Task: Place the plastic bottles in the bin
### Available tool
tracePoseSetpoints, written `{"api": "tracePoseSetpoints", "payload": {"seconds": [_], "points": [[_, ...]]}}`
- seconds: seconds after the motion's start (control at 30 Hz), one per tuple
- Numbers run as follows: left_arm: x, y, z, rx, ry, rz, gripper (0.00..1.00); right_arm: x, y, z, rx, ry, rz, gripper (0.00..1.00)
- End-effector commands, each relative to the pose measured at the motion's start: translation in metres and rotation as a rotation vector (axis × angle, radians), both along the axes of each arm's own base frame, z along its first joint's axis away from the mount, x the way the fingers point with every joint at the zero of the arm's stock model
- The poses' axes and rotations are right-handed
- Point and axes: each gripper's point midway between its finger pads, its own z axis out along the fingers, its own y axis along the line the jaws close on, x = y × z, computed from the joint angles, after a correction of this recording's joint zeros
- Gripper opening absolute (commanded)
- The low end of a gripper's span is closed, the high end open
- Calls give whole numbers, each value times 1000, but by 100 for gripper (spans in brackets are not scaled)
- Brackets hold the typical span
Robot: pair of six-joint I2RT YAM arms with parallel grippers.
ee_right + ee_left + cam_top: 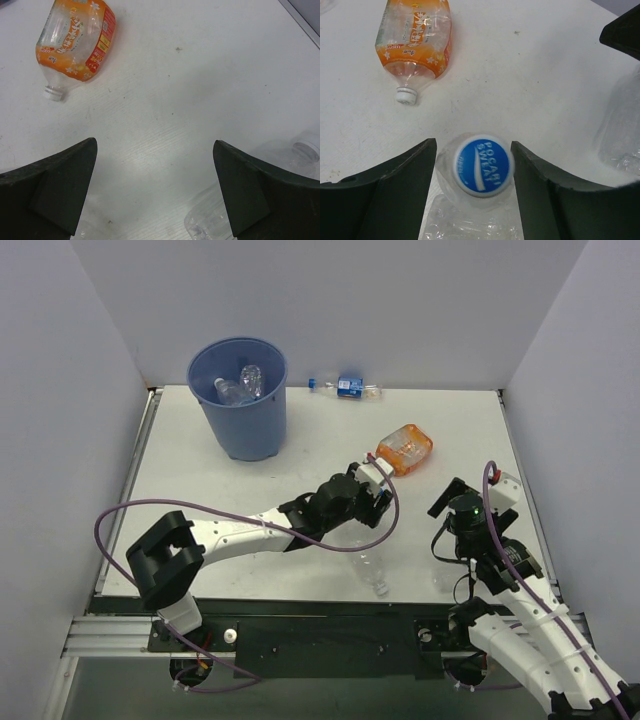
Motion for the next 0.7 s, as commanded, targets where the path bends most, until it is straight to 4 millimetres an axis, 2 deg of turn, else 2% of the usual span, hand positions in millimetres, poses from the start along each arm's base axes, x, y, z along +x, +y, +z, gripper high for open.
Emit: {"api": "tracePoseSetpoints", "payload": {"seconds": [0.0, 0.03, 0.07, 0.13, 0.2, 0.27, 0.3, 0.33, 0.37, 0.4, 0.43, 0.47, 0.5, 0.53, 0.57, 0.6, 0.63, 0.67], "points": [[8, -9, 25, -73, -38, 29, 63, -1, -4, 3, -18, -5, -21, 95], [9, -9, 24, -72, -37, 33, 59, 0, -4, 3, -15, -6, -23, 95], [9, -8, 24, -73, -35, 37, 50, 0, -3, 3, -15, -5, -20, 95], [13, -4, 31, -80, -48, 68, 37, 0, -3, 4, -12, -10, -20, 95], [19, 5, 47, -75, -91, 102, 25, -1, -4, 5, -15, -12, -20, 95], [26, 19, 73, -70, -156, 146, 15, -1, -5, 5, -16, -14, -21, 95], [30, 27, 97, -92, -197, 168, 13, -1, -5, 6, -17, -16, -21, 95], [35, 35, 107, -64, -250, 183, 9, -1, -5, 6, -16, -17, -21, 95], [38, 45, 134, -96, -293, 202, 8, -1, -5, 6, -16, -17, -21, 95], [42, 53, 147, -81, -339, 217, 7, -1, -5, 6, -16, -17, -20, 95], [48, 66, 177, -121, -380, 247, 6, -1, -5, 6, -15, -16, -21, 95], [52, 74, 190, -109, -414, 259, 3, -1, -5, 6, -12, -17, -20, 95], [60, 91, 222, -148, -452, 301, 1, -1, -4, 7, -10, -20, -21, 95], [64, 101, 238, -153, -476, 322, 0, -1, -4, 7, -7, -21, -21, 95], [74, 120, 264, -186, -508, 370, 0, -2, -5, 7, -6, -25, -22, 95], [76, 128, 280, -209, -527, 381, 0, -2, -5, 7, -6, -25, -22, 95], [82, 148, 306, -246, -560, 424, 0, -2, -5, 8, -5, -29, -21, 95], [85, 158, 318, -260, -582, 448, 0, -2, -5, 8, -5, -30, -23, 95]]}}
